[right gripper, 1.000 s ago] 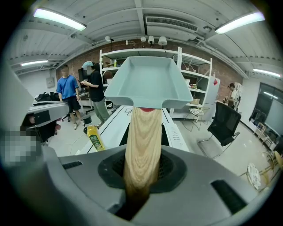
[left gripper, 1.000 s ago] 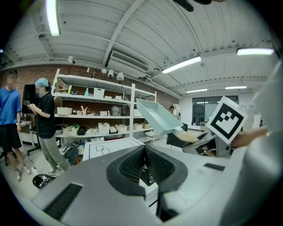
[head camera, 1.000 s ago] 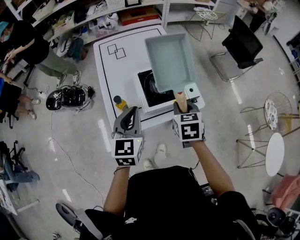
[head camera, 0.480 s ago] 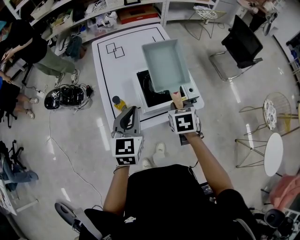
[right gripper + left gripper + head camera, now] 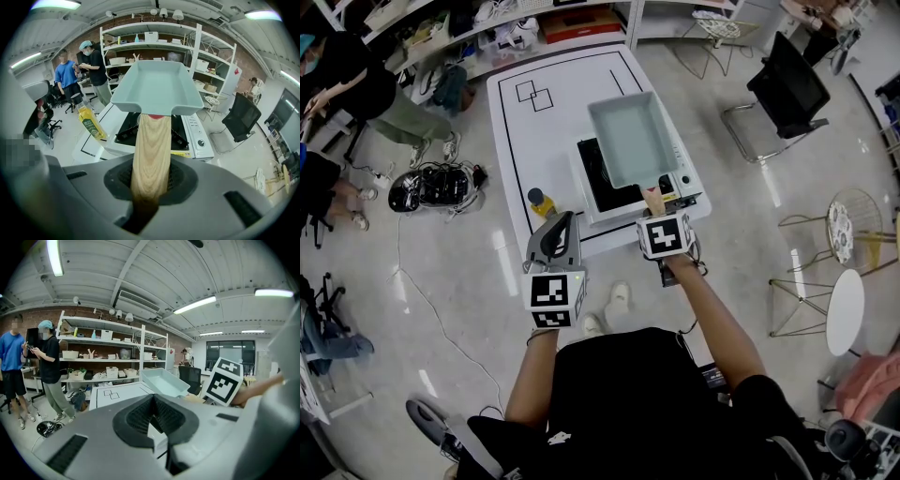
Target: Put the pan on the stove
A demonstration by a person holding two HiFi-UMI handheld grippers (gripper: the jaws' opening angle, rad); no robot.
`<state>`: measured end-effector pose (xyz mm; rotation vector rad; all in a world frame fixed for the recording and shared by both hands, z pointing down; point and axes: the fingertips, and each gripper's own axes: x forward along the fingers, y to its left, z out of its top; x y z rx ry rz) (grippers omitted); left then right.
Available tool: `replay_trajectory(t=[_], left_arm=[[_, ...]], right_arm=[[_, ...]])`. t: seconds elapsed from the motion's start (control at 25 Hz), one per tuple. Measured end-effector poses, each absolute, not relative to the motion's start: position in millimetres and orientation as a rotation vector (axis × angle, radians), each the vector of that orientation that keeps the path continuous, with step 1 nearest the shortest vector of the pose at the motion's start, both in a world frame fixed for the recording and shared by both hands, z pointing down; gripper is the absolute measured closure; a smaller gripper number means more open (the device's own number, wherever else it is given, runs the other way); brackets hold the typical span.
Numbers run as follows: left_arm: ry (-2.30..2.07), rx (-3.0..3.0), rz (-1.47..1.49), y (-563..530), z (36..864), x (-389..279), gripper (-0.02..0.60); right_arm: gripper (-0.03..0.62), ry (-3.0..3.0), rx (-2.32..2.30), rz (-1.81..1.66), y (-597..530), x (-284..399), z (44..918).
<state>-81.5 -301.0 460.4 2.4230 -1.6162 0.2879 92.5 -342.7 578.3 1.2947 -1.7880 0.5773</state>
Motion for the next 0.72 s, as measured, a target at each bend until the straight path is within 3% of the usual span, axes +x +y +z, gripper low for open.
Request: replay_trajectory(t=[0.72], left_arm=[[-1.626,2.405,0.303,-304,469,-86,0.571]], right_arm=[[0.539,-1.688,1.227,0.649,-333,98,616]])
